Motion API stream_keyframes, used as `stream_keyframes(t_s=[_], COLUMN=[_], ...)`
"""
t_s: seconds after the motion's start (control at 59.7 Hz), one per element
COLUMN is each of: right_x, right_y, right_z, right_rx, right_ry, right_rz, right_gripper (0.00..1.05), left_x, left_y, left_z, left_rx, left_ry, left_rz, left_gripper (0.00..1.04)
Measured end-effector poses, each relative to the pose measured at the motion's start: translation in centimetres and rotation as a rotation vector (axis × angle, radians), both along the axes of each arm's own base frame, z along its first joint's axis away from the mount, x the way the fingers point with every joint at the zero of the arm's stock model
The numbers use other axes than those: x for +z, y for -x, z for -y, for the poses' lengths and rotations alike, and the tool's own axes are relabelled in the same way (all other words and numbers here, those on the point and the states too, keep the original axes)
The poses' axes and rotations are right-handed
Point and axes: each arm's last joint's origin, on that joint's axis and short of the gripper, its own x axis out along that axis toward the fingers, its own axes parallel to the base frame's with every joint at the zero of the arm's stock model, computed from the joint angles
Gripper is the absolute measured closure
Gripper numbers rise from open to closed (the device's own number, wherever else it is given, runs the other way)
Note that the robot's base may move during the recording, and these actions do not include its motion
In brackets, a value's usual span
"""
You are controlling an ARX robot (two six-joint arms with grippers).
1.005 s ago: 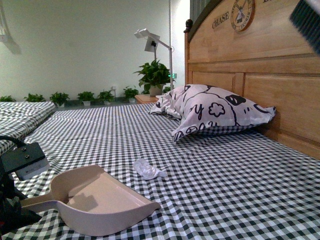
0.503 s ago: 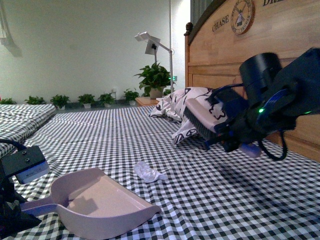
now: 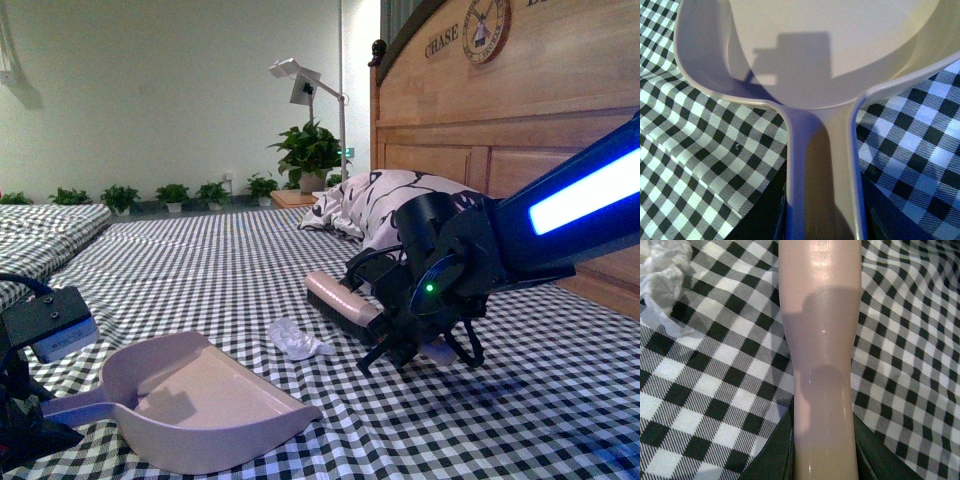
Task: Clean up trash
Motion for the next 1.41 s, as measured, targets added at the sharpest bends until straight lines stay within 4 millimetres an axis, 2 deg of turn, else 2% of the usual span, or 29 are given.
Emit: stream_keyframes(t_s=[0.201, 0.385, 0.553, 0.704, 0.771, 0.854, 0.905, 0.955, 1.039, 1.106, 1.19, 1.29, 1.407], right_x=[-0.3, -0.2, 1.3, 4.5, 6.3, 8.0, 8.7, 9.3, 9.3, 9.2, 9.5, 11.3, 14.4], right_y=[0.2, 1.5, 5.1, 9.3, 10.9, 11.8, 11.9, 11.4, 10.7, 10.5, 10.8, 11.7, 13.3], right_z=[-1.6, -2.3, -2.0, -1.1, -0.2, 1.5, 2.7, 4.8, 7.8, 9.3, 10.6, 11.7, 13.4], right_rx=[0.09, 0.206, 0.406, 0.54, 0.556, 0.547, 0.522, 0.46, 0.338, 0.27, 0.222, 0.182, 0.114], right_ry=[0.023, -0.028, -0.163, -0.271, -0.288, -0.309, -0.312, -0.31, -0.301, -0.314, -0.355, -0.43, -0.524], right_rz=[-0.058, -0.195, -0.417, -0.498, -0.464, -0.395, -0.342, -0.265, -0.184, -0.153, -0.123, -0.058, 0.047], right_gripper=[0.85, 0.85, 0.85, 0.85, 0.85, 0.85, 0.85, 0.85, 0.85, 0.85, 0.85, 0.85, 0.85], left_x=[0.0, 0.0, 0.0, 0.0, 0.0, 0.0, 0.0, 0.0, 0.0, 0.0, 0.0, 0.0, -0.6], left_y=[0.0, 0.0, 0.0, 0.0, 0.0, 0.0, 0.0, 0.0, 0.0, 0.0, 0.0, 0.0, -0.1], left_z=[0.0, 0.0, 0.0, 0.0, 0.0, 0.0, 0.0, 0.0, 0.0, 0.0, 0.0, 0.0, -0.1], left_rx=[0.0, 0.0, -0.001, -0.001, -0.001, -0.001, -0.001, -0.001, -0.001, -0.001, -0.001, 0.004, 0.146], left_ry=[-0.001, -0.001, -0.001, -0.001, -0.001, -0.001, -0.001, -0.001, -0.001, -0.001, -0.001, 0.003, 0.093], left_rz=[0.0, 0.0, 0.0, 0.0, 0.0, 0.0, 0.0, 0.0, 0.001, 0.001, 0.001, 0.005, 0.196], left_gripper=[0.78, 0.78, 0.78, 0.78, 0.78, 0.78, 0.78, 0.78, 0.78, 0.78, 0.78, 0.78, 0.78])
